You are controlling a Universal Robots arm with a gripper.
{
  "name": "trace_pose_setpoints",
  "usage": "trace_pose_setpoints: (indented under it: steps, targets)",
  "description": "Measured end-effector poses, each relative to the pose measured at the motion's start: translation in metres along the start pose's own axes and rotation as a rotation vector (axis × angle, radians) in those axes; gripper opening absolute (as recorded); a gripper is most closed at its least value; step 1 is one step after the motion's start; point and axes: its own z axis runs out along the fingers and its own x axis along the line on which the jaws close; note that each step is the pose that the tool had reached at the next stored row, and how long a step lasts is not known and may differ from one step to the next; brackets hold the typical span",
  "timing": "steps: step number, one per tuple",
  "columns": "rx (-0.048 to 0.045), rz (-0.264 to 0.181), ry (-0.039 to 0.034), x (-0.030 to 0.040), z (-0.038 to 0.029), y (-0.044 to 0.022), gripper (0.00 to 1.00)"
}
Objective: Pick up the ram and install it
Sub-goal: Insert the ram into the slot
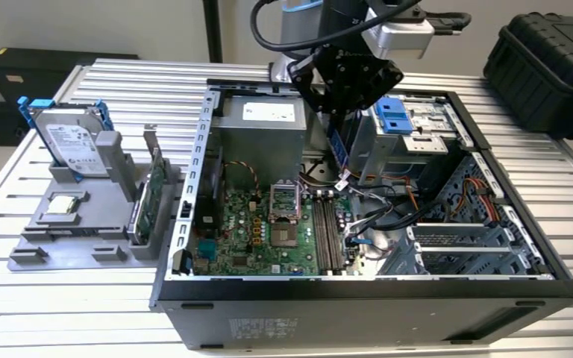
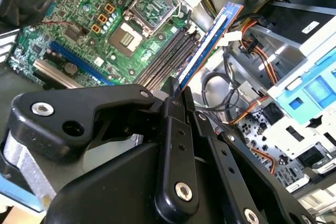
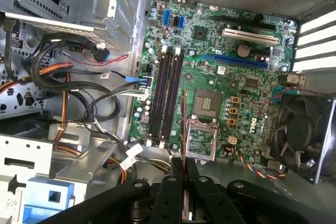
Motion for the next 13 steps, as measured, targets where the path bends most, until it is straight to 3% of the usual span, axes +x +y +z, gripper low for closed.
trace_pose_setpoints:
  steps: [13]
  targets:
    - [0.0005, 0.026, 0.0, 0.004, 0.0075, 0.0005, 0.0]
